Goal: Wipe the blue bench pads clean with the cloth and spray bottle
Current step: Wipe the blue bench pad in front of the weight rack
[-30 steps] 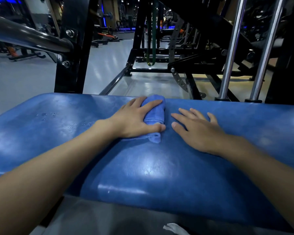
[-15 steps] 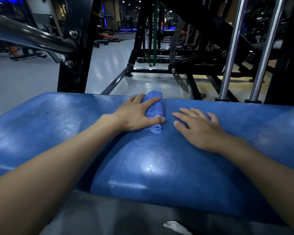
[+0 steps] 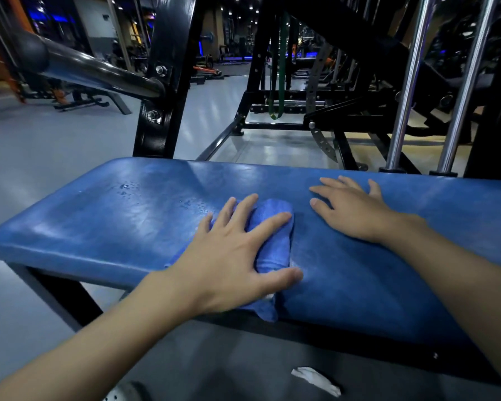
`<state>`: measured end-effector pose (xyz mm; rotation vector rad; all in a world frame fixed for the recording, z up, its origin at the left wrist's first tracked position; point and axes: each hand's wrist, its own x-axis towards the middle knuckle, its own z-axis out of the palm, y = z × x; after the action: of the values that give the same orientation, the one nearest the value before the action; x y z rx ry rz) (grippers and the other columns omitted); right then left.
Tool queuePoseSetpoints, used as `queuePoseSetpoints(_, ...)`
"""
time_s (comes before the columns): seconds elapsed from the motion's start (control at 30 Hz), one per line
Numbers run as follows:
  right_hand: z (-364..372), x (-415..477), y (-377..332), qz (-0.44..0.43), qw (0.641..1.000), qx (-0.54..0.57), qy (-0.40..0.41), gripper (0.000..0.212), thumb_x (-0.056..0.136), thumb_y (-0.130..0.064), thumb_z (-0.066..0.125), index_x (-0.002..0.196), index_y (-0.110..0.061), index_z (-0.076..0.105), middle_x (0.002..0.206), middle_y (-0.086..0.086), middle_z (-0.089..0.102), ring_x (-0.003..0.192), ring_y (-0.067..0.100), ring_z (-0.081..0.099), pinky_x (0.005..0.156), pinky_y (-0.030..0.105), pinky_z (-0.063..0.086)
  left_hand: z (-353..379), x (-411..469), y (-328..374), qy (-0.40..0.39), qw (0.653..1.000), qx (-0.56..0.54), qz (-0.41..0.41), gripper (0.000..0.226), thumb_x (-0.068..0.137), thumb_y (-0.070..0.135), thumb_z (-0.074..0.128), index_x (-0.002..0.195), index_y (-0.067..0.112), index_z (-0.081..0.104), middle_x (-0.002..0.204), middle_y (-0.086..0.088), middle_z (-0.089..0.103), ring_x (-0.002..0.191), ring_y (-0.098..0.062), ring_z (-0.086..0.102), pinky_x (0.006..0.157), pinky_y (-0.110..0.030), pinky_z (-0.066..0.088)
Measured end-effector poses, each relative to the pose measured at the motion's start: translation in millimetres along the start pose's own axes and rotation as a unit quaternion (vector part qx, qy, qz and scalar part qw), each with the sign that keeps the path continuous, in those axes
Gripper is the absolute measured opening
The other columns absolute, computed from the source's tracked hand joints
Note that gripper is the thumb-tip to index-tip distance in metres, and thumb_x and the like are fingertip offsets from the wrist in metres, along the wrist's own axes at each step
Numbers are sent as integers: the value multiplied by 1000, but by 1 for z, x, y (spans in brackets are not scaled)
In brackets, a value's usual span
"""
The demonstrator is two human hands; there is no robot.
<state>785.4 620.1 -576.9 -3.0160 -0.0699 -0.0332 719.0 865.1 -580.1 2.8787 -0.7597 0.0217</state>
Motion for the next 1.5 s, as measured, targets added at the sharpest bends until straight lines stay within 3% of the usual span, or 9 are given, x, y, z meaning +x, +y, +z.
queuePoseSetpoints(0.1, 1, 4, -4, 0, 998, 55, 13, 54, 102, -56, 24, 153, -40, 25, 164, -14, 13, 152, 16, 6, 118, 59, 0, 15, 10, 4, 58, 998, 15, -12, 92, 64, 89, 20, 149, 58, 2, 165, 0, 6, 152, -27, 4, 119, -51, 16)
queuePoseSetpoints(0.27, 13, 11, -10, 12, 998, 54, -12, 54, 100, -59, 14, 152, -45, 23, 164, -17, 9, 152, 16, 3, 117, 60, -3, 14, 55, -17, 76, 997, 9, -6, 90, 66, 88, 20, 150, 55, 16, 159, -1, 21, 146, -29, 21, 116, -51, 25)
queuePoseSetpoints(0.7, 21, 15, -10, 14, 1000, 24, -5, 57, 96, -61, 9, 151, -46, 19, 164, -17, 4, 152, 16, -2, 117, 60, -2, 6, 201, -61, 53, 996, -47, -48, 76, 74, 75, 34, 147, 54, 25, 156, 1, 29, 143, -30, 27, 115, -54, 25)
queuePoseSetpoints(0.9, 18, 13, -12, 19, 999, 38, -9, 53, 100, -58, 12, 151, -46, 22, 164, -17, 7, 152, 15, 0, 117, 59, -2, 8, 171, -59, 35, 998, -37, -39, 77, 75, 75, 34, 148, 54, 22, 158, 0, 25, 146, -31, 21, 118, -52, 22)
queuePoseSetpoints(1.27, 12, 3, -14, 13, 999, 28, -13, 53, 102, -55, 16, 152, -42, 24, 165, -13, 11, 152, 19, 4, 117, 61, -2, 7, 14, -32, 69, 998, -1, 9, 80, 75, 79, 23, 151, 55, 20, 160, 1, 24, 146, -27, 21, 118, -45, 23)
queuePoseSetpoints(1.4, 4, 8, -18, -5, 1000, -12, -6, 50, 102, -55, 23, 148, -38, 35, 160, -10, 27, 150, 22, 14, 115, 65, -2, 6, -1, -21, 69, 996, -26, -58, 78, 70, 84, 16, 144, 63, 2, 161, 7, 12, 149, -21, 11, 118, -48, 17)
queuePoseSetpoints(1.5, 1, 12, -27, -17, 998, 57, 6, 52, 101, -55, 28, 151, -40, 30, 161, -14, 23, 150, 16, 15, 117, 62, 4, 9, 12, -18, 92, 992, -14, -84, 83, 67, 82, 16, 147, 59, 11, 159, 5, 20, 144, -23, 22, 117, -46, 21)
